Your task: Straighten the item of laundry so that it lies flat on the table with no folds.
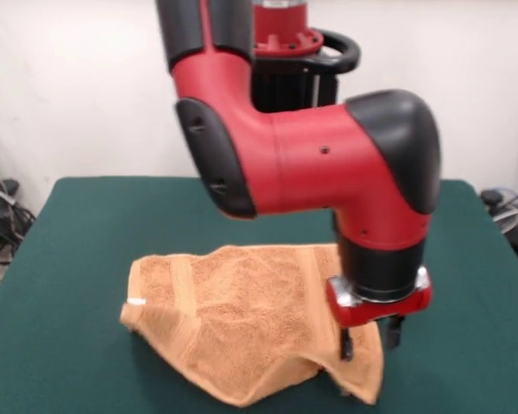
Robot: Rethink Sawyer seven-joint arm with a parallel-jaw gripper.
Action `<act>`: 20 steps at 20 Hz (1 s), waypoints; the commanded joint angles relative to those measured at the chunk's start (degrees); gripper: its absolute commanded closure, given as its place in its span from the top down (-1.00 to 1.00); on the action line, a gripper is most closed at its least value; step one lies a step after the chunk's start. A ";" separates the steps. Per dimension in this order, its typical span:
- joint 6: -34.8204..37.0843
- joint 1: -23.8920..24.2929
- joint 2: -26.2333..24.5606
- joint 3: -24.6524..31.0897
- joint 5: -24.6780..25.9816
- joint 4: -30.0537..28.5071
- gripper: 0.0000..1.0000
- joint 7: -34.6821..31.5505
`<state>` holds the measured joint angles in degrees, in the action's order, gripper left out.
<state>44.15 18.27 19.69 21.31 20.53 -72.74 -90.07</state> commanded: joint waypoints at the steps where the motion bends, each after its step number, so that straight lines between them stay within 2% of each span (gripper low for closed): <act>1: -2.45 -4.31 -0.27 1.45 -0.15 -5.55 1.00 -5.24; 10: -2.54 -4.58 0.05 0.84 -1.01 -5.51 1.00 -5.00; 20: 0.59 -0.58 -6.26 2.05 1.04 4.84 1.00 4.26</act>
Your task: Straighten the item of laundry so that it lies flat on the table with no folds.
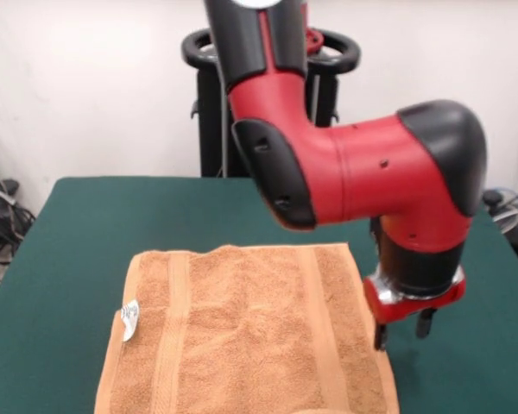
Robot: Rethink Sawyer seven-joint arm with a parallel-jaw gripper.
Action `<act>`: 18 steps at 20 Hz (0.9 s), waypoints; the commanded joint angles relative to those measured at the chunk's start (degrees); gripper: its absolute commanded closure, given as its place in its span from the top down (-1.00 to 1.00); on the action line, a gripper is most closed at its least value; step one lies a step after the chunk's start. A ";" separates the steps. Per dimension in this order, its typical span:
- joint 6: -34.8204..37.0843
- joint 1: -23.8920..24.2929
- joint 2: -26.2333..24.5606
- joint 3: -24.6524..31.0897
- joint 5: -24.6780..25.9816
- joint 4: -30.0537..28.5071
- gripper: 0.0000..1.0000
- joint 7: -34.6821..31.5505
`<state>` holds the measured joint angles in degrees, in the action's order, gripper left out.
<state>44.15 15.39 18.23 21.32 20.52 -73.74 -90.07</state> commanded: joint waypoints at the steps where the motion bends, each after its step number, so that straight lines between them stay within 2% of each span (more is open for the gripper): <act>1: 0.61 2.41 -5.61 2.21 1.36 7.12 1.00 4.94; 7: -1.44 4.36 -8.81 2.87 3.71 11.02 1.00 8.95; 11: -0.56 5.11 -11.32 3.93 4.44 14.08 1.00 10.55; 18: 2.09 5.02 -12.54 5.02 4.95 17.47 1.00 11.49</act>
<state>51.43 18.51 12.83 24.28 20.28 -64.07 -90.08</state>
